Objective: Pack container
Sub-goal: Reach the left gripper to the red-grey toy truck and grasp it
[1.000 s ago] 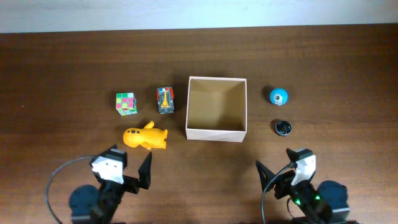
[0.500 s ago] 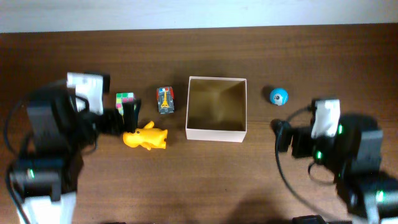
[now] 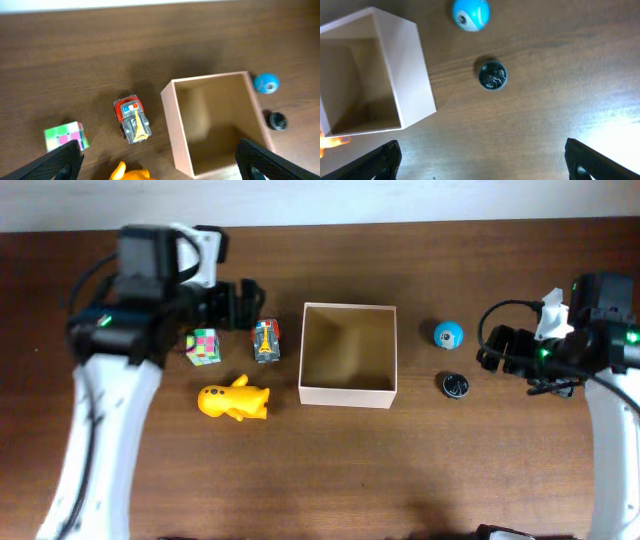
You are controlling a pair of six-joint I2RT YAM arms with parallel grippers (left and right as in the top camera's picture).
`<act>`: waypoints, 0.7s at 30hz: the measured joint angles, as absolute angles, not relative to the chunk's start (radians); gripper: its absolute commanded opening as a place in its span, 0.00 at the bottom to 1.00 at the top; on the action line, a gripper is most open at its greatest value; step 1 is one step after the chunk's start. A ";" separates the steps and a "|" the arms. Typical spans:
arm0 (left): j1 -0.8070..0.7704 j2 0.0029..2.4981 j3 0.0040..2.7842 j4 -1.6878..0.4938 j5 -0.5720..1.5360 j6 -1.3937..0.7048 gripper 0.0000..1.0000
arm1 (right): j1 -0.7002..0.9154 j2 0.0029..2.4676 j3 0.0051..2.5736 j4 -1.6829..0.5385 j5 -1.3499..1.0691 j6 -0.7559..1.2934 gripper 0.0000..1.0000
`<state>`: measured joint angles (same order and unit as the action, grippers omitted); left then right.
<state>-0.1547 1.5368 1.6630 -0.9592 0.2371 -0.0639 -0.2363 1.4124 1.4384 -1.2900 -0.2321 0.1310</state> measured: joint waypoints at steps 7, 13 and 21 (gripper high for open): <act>-0.216 1.741 1.672 -0.917 0.140 -0.194 0.99 | -0.238 1.462 1.438 -1.310 -0.245 0.132 0.99; -0.223 1.858 1.672 -0.936 0.080 -0.259 0.98 | -0.238 1.471 1.438 -1.310 -0.245 0.132 0.99; -0.261 2.009 1.675 -0.969 0.027 -0.368 0.92 | -0.238 1.471 1.438 -1.309 -0.246 0.132 0.99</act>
<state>-0.2611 2.0087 1.6749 -0.9691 0.0273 -0.3676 -0.2379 1.4712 1.4384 -1.3090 -0.2459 0.1322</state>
